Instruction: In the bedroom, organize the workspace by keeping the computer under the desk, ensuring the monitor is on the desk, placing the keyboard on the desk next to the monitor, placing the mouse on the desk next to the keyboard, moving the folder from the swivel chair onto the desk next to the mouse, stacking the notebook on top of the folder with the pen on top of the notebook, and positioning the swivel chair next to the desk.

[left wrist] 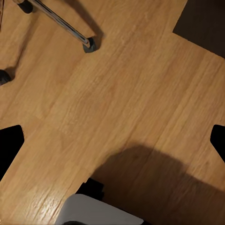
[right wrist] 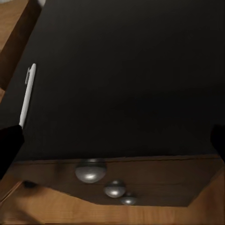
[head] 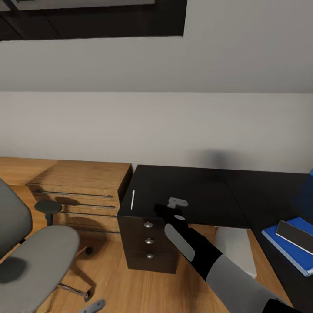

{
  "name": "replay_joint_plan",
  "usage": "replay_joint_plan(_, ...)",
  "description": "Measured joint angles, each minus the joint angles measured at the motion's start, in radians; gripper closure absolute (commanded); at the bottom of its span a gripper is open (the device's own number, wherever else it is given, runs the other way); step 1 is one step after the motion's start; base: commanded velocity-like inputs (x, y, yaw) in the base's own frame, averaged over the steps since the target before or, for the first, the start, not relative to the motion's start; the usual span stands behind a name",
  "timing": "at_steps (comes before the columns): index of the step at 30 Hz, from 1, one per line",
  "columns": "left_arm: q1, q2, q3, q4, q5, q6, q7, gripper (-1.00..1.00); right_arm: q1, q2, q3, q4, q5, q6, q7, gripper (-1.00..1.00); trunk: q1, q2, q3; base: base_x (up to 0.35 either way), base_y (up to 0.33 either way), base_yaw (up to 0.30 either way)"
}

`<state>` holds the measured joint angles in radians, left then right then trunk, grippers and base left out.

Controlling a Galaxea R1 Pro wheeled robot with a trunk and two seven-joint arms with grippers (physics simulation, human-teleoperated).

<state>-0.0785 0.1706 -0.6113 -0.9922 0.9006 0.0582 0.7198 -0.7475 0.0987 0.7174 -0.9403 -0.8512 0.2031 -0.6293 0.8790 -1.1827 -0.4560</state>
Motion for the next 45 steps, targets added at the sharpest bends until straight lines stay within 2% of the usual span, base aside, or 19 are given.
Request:
replay_joint_plan(5,0.0,0.0,0.0,0.0,0.0,-0.001,0.0,-1.0,0.0,0.0,0.013,-0.005,-0.001,0.0,0.002,-1.0,0.0,0.0,-0.005,0.0,0.0,0.059)
replay_joint_plan(13,0.0,0.002,0.0,0.0,0.0,-0.002,0.0,-1.0,0.0,-0.004,0.012,-0.034,-0.002,0.0,0.002,-1.0,0.0,0.0,-0.005,0.0,0.0,0.037)
replay_joint_plan(34,0.0,0.018,-0.012,-0.057,0.0,-0.002,0.0,-1.0,0.0,-0.003,0.013,-0.032,-0.001,0.0,0.001,-1.0,0.0,0.0,-0.004,0.0,0.0,0.266)
replay_joint_plan(39,0.0,0.018,-0.013,-0.075,0.0,-0.001,-0.001,-1.0,0.0,-0.003,0.012,-0.032,-0.001,0.0,0.001,-1.0,0.0,0.0,0.001,0.0,0.0,0.151)
replay_joint_plan(45,0.0,0.018,-0.019,-0.087,0.0,-0.001,-0.001,-1.0,0.0,-0.003,0.012,-0.032,-0.001,0.0,0.0,-1.0,-0.023,0.042,0.028,0.0,0.0,0.112)
